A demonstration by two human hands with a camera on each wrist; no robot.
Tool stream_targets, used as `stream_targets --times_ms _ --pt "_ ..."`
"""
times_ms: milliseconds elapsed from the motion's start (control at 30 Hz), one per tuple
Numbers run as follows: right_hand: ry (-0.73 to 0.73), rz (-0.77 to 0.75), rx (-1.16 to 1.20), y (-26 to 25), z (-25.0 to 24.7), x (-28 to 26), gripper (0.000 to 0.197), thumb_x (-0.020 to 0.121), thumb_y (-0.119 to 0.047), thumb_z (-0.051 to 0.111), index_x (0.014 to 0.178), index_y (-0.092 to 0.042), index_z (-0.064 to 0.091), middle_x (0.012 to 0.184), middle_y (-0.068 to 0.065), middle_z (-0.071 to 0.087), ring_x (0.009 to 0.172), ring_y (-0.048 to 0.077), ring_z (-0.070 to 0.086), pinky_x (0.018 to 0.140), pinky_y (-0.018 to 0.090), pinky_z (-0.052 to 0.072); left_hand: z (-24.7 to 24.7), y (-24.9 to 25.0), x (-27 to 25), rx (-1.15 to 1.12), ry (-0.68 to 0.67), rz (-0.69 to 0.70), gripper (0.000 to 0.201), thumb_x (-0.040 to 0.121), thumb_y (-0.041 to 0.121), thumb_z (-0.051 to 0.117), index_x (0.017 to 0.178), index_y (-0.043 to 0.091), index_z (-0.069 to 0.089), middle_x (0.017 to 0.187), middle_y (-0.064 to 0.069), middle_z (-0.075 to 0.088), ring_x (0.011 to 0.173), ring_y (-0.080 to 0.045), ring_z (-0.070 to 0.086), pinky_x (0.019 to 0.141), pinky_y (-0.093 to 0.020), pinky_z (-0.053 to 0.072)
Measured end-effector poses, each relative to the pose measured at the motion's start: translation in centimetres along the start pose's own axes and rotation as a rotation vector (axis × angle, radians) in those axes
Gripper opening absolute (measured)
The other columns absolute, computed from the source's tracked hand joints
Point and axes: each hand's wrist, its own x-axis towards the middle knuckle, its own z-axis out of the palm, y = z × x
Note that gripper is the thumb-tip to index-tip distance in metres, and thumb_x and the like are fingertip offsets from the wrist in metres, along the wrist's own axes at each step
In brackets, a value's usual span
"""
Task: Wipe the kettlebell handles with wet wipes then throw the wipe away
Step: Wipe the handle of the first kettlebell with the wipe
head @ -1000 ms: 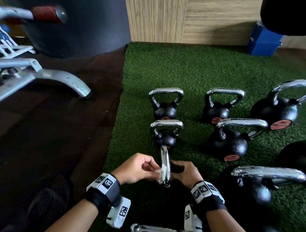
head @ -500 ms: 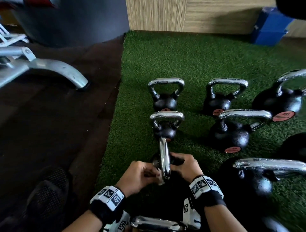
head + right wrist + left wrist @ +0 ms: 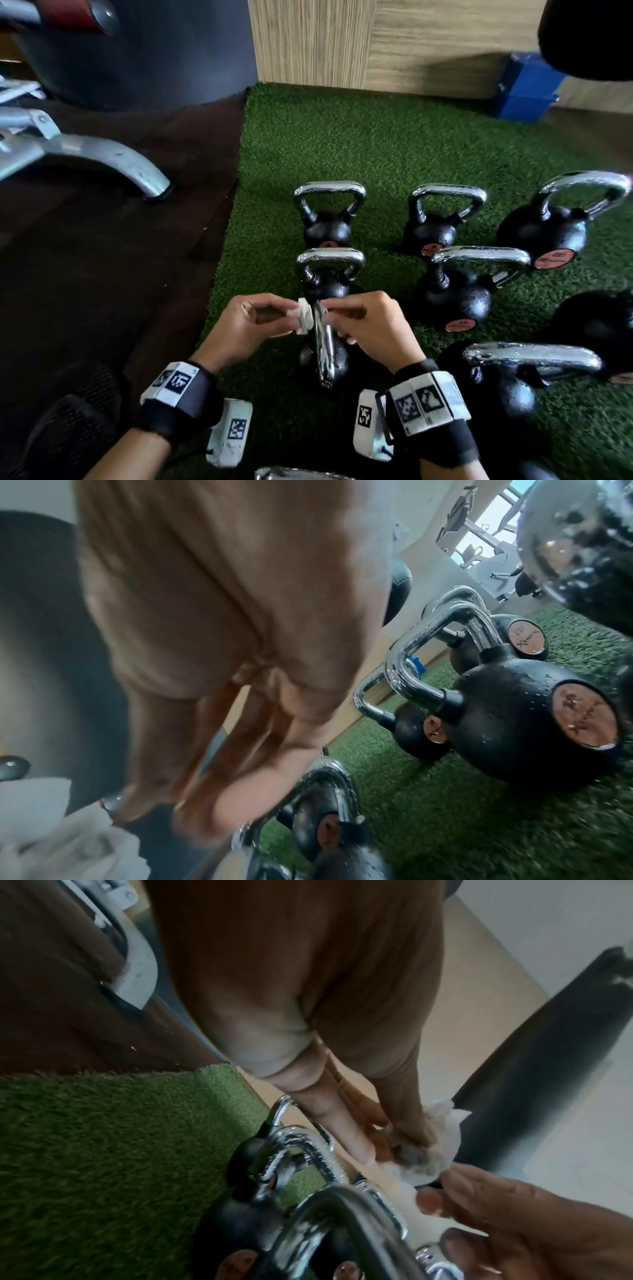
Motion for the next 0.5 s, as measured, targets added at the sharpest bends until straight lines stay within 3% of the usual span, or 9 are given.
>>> stream_targets --times_ms 100,233,300,400,500 --pt "-0.104 -0.049 0.113 -1.0 0.2 0.0 0.03 0.077 -0.017 0.085 0.106 -0.024 0.08 0.085 -0.014 0.078 0.067 -0.004 0.068 0.058 0.016 0.055 0.7 1.2 0.5 -0.056 0.018 -0.009 0.025 0.073 0.01 0.082 0.095 0.019 0.081 0.092 -0.004 0.077 0.086 -0.013 0.073 0.074 -0.027 0.061" --pt "0.056 -0.073 0.149 -1.1 0.8 0.1 0.033 0.073 -0.02 0.089 0.105 -0.019 0.08 0.095 -0.007 0.078 0.084 0.007 0.074 0.075 0.032 0.062 1.1 2.1 0.8 -0.059 0.044 -0.002 0.017 0.076 0.015 0.08 0.093 0.019 0.08 0.09 -0.009 0.078 0.082 -0.016 0.074 0.072 -0.026 0.061" --pt "0.086 -0.121 0.134 -1.0 1.0 0.1 0.031 0.073 -0.019 0.089 0.102 -0.021 0.081 0.093 -0.008 0.078 0.082 0.005 0.074 0.078 0.03 0.061 1.3 2.4 0.7 -0.037 0.01 -0.002 0.017 0.08 0.018 0.078 0.097 0.017 0.08 0.099 -0.014 0.078 0.089 -0.022 0.075 0.077 -0.029 0.062" --pt "0.13 -0.17 0.1 -0.7 1.2 -0.3 0.029 0.07 -0.019 0.09 0.096 -0.026 0.081 0.085 -0.014 0.077 0.077 -0.001 0.073 0.073 0.019 0.058 1.1 2.7 0.6 0.108 -0.098 -0.009 0.02 0.091 0.013 0.071 0.106 0.021 0.08 0.111 -0.006 0.077 0.101 -0.021 0.074 0.087 -0.029 0.061" --pt "0.162 -0.168 0.047 -0.1 1.2 -0.4 0.016 0.074 -0.028 0.086 0.089 -0.03 0.081 0.074 -0.01 0.076 0.069 0.003 0.071 0.064 0.029 0.058 0.7 2.3 0.3 0.36 -0.22 0.052 0.046 0.096 -0.002 0.063 0.125 0.032 0.072 0.122 0.007 0.072 0.113 -0.012 0.068 0.098 -0.022 0.053"
